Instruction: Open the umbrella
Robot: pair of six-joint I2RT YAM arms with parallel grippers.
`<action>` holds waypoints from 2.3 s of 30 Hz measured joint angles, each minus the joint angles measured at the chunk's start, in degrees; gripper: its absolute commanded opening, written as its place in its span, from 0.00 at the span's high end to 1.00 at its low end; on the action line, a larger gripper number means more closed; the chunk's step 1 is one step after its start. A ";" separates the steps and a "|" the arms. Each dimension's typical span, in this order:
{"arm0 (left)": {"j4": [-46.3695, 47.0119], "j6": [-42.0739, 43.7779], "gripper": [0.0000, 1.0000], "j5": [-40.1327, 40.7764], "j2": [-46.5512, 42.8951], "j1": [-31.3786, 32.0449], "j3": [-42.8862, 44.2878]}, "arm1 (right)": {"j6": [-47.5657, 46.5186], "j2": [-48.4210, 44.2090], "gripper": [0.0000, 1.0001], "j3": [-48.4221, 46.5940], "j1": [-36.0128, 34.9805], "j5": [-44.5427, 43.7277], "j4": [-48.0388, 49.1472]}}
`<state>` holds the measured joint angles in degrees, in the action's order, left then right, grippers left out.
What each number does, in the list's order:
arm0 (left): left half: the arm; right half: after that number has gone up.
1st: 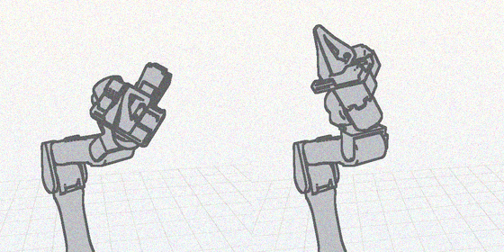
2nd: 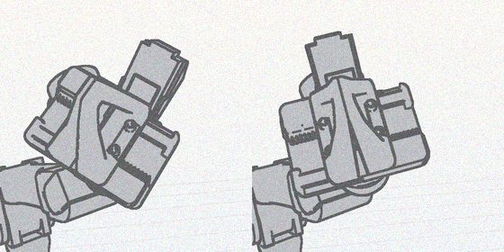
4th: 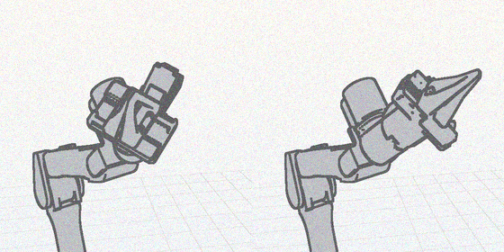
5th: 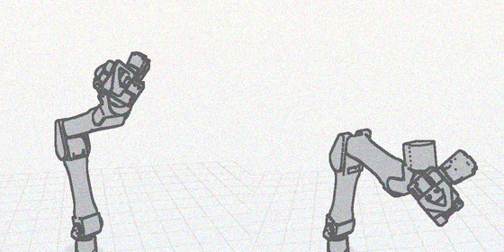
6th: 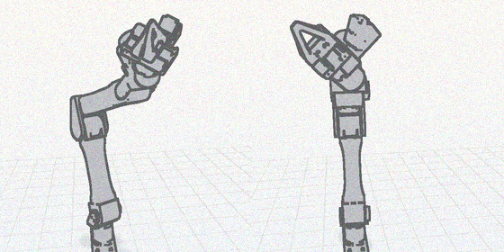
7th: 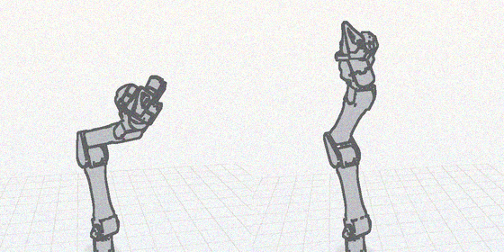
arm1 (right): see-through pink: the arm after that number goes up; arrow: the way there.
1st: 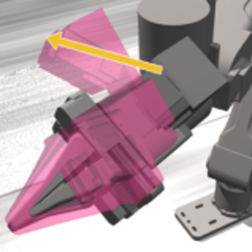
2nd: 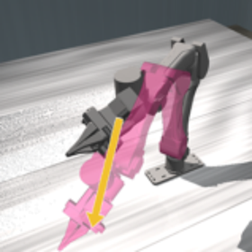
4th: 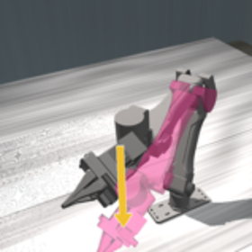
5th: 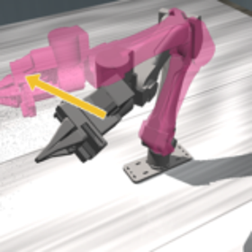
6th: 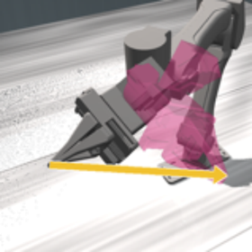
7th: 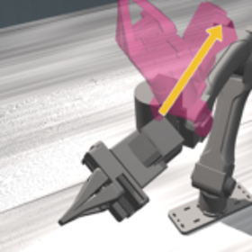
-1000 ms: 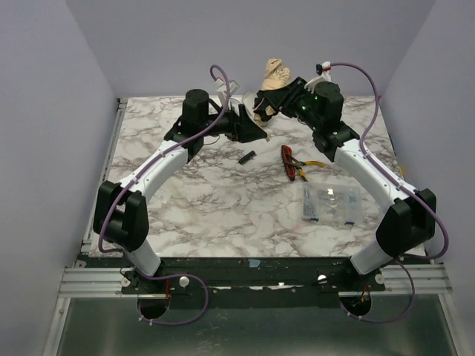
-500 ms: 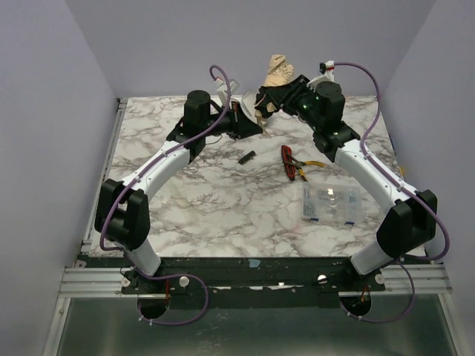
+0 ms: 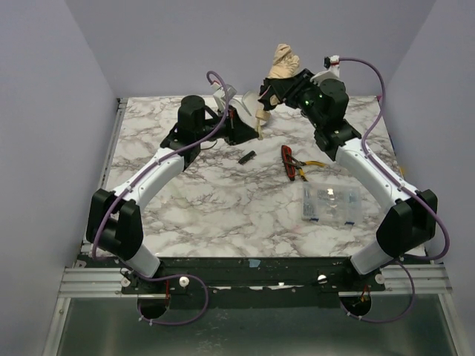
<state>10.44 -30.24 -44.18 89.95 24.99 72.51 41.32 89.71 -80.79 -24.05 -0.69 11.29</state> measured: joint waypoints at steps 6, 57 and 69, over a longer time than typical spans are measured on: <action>-4.11 5.33 1.00 -0.31 -1.09 0.15 -1.42 | -3.63 0.04 1.00 -0.68 1.09 -0.11 3.52; 3.69 -3.72 0.65 -14.99 3.39 -1.53 7.56 | 4.17 1.70 1.00 -3.80 3.34 30.47 19.52; 4.57 -1.49 0.65 -14.32 2.91 -1.53 4.83 | 4.22 7.21 1.00 -10.21 3.32 34.51 17.09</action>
<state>15.00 -31.73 -58.50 92.86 23.46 77.34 45.54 96.92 -91.00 -20.73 33.82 28.38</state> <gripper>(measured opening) 0.352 0.324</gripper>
